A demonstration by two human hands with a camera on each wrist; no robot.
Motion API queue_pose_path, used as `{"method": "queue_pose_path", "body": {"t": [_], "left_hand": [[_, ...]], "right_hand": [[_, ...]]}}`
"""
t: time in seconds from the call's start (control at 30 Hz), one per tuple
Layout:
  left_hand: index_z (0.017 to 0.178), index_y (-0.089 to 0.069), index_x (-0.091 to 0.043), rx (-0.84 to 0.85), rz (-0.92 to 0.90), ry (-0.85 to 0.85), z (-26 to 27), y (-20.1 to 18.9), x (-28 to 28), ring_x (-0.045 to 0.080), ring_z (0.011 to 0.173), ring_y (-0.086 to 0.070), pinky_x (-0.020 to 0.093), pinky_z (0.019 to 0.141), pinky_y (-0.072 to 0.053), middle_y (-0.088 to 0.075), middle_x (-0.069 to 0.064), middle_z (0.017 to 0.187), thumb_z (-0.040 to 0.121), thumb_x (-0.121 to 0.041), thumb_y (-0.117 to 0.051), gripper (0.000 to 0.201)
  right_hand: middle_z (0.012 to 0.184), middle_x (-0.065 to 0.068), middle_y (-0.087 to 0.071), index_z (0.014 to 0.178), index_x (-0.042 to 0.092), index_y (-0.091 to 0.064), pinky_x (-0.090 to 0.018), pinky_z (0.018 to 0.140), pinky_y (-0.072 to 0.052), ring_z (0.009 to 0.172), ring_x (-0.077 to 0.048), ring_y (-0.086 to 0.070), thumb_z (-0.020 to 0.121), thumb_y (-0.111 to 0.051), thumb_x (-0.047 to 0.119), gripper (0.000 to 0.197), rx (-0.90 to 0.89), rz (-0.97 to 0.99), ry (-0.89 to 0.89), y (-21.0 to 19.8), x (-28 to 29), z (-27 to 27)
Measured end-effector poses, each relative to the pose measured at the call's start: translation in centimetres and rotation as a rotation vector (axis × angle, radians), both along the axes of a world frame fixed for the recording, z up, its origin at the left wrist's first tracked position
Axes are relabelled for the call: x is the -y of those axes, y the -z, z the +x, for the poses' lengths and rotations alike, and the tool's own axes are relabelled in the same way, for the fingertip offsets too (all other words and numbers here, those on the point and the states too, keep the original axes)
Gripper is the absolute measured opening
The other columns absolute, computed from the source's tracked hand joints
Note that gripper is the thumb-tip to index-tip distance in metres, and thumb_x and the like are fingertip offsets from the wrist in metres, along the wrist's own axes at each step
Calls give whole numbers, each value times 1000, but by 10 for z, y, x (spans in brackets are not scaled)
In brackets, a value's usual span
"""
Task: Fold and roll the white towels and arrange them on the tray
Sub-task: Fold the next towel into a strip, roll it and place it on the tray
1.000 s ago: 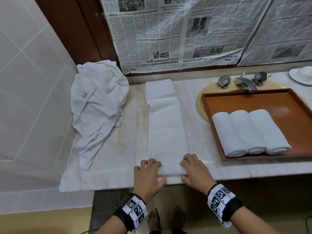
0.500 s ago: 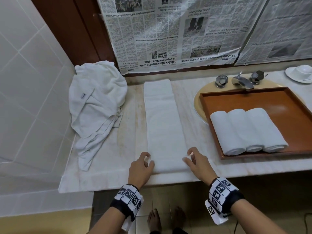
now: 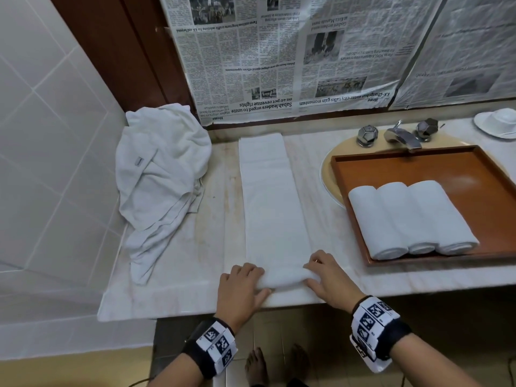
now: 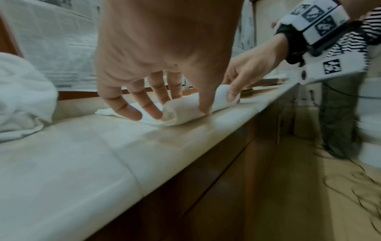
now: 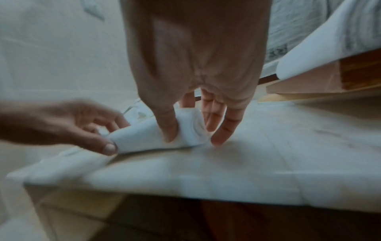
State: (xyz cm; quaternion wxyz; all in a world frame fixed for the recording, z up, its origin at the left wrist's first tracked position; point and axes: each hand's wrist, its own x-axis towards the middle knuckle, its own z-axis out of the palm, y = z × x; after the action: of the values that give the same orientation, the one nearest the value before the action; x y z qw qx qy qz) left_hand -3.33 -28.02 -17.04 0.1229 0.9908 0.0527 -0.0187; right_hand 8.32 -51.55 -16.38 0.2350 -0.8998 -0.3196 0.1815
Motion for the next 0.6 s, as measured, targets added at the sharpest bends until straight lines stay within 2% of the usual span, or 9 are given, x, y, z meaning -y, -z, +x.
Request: {"method": "queue_pose_path", "body": {"t": [0.1, 0.17, 0.23, 0.3, 0.37, 0.43, 0.47, 0.53, 0.6], "left_hand": [[125, -60, -37, -84, -135, -65, 11, -5, -12, 13, 107, -58, 34, 84, -46, -60, -14, 118, 89, -68, -47, 49], [122, -61, -36, -101, -358, -148, 14, -8, -18, 9, 101, -60, 29, 85, -49, -64, -13, 110, 88, -67, -51, 47], [114, -65, -35, -75, -587, -272, 15, -8, -21, 4, 92, -63, 20, 78, -48, -68, -13, 100, 89, -61, -59, 37], [105, -68, -34, -59, -674, -372, 19, -9, -19, 4, 84, -63, 17, 70, -44, -69, -13, 90, 90, -58, -61, 30], [99, -68, -31, -33, -674, -445, 24, -8, -16, 9, 80, -62, 20, 67, -41, -67, -11, 81, 90, -59, -61, 30], [101, -66, -27, 0, -646, -499, 27, -8, -12, 10, 80, -60, 23, 67, -41, -63, -10, 79, 90, -58, -61, 34], [104, -64, -26, 10, -613, -506, 27, -8, -10, 11, 83, -60, 24, 70, -42, -62, -8, 85, 90, -58, -60, 35], [113, -60, -30, 33, -512, -488, 25, -5, -6, 13, 92, -58, 29, 77, -44, -55, -7, 107, 92, -58, -56, 35], [115, -59, -34, 114, -354, -391, 22, -3, -3, 15, 97, -55, 31, 73, -49, -46, -9, 120, 96, -52, -52, 27]], "right_hand": [[108, 4, -55, 116, 19, -66, -18, 82, -37, 96, -11, -53, 94, -62, 43, 33, -164, 49, 46, -4, 0, 11], [97, 5, -61, 111, 23, -64, -18, 75, -40, 86, -9, -56, 93, -61, 46, 29, -230, 101, 116, -8, -1, 15], [80, 5, -59, 108, 24, -57, -18, 67, -42, 70, -7, -53, 96, -56, 45, 25, -259, 158, 216, -8, -4, 16], [69, 4, -53, 106, 22, -50, -23, 63, -42, 60, -10, -48, 99, -52, 43, 22, -250, 191, 302, -5, -8, 13], [75, 5, -51, 107, 22, -46, -29, 66, -45, 63, -12, -49, 101, -49, 40, 19, -147, 169, 318, -3, -14, 10], [95, 5, -50, 111, 24, -49, -34, 70, -49, 76, -16, -54, 102, -45, 38, 18, 28, 115, 279, -1, -17, 7], [102, 5, -47, 110, 23, -53, -34, 69, -50, 81, -17, -54, 102, -43, 38, 20, 90, 113, 251, -1, -17, 5], [105, 5, -48, 105, 21, -59, -31, 64, -51, 89, -16, -53, 100, -40, 44, 31, 187, 122, 172, 1, -15, 5], [112, 3, -51, 110, 18, -62, -29, 64, -54, 98, -15, -51, 94, -47, 53, 41, 239, 89, 78, 3, -12, 4]]}}
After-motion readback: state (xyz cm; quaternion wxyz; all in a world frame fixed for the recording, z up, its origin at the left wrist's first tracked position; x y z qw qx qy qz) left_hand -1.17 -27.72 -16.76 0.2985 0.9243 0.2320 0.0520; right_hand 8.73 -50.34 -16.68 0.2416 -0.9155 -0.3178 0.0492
